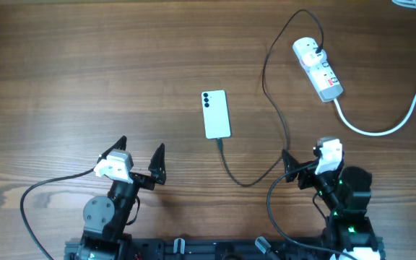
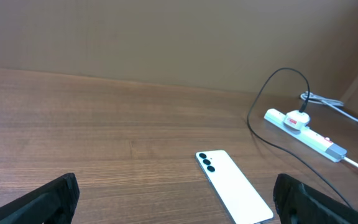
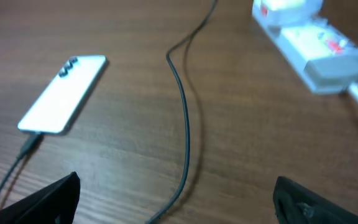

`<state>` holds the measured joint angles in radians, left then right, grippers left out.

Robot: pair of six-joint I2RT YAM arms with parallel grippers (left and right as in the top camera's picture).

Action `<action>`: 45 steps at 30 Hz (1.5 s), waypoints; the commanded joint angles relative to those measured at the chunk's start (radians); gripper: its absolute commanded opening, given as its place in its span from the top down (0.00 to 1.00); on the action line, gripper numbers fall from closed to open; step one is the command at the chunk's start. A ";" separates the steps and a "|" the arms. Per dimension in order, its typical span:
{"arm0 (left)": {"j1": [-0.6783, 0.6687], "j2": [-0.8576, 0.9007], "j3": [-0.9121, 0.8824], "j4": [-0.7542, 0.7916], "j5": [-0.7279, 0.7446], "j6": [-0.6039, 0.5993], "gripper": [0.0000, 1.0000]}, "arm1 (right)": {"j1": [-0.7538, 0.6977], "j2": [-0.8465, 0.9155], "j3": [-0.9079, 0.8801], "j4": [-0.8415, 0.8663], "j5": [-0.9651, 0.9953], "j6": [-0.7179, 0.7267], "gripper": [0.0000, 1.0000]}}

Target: Plug charger to phone and switch on socket

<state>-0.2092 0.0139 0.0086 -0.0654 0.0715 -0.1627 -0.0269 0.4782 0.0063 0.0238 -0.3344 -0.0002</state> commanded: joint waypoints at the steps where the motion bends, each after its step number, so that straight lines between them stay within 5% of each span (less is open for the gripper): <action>1: 0.005 -0.007 -0.003 -0.009 -0.017 0.001 0.00 | 0.003 -0.121 -0.001 0.000 0.005 0.031 0.00; 16: 0.005 -0.007 -0.003 -0.009 -0.017 0.001 0.00 | 0.003 -0.477 -0.001 0.000 -0.002 0.107 0.00; 45: 0.005 -0.007 -0.003 -0.009 -0.017 0.001 0.00 | 0.003 -0.471 -0.001 0.001 -0.002 0.138 0.00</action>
<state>-0.2092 0.0139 0.0086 -0.0654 0.0715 -0.1627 -0.0269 0.0193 0.0063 0.0219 -0.3355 0.1204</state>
